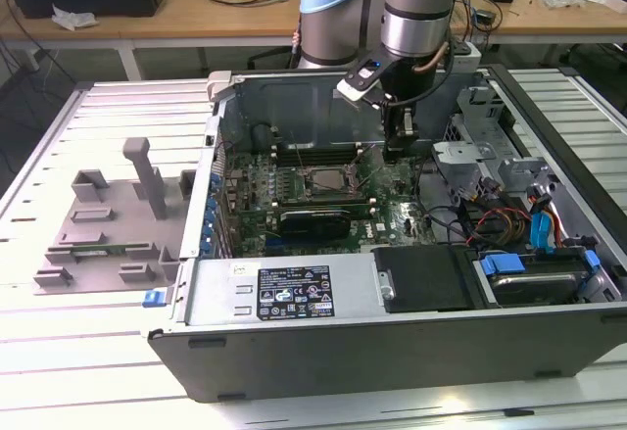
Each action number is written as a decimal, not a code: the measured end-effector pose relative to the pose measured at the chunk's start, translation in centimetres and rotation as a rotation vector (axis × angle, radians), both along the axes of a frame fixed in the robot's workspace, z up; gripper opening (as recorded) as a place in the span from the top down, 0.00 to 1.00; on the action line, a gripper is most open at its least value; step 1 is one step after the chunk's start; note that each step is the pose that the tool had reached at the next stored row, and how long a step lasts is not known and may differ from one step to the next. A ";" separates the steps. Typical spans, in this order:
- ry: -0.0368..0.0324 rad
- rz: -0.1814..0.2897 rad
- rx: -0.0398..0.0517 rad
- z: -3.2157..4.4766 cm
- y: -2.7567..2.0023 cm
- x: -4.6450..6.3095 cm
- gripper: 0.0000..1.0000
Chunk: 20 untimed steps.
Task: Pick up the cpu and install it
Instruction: 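Close the cpu cover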
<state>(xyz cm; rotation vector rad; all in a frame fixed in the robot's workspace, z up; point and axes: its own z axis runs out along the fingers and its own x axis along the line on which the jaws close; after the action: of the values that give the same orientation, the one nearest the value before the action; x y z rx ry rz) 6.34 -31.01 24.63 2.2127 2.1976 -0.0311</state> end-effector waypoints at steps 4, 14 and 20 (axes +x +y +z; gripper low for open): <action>0.0000 0.000 0.0000 0.00 0.02 0.0 0.89; -0.0010 0.000 0.0000 0.00 0.04 -2.3 0.89; -0.0023 -0.001 0.0000 0.00 0.04 -4.0 0.89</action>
<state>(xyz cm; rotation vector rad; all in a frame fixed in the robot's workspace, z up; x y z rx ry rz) 2.38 -30.97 24.62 2.2122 2.1959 -0.0285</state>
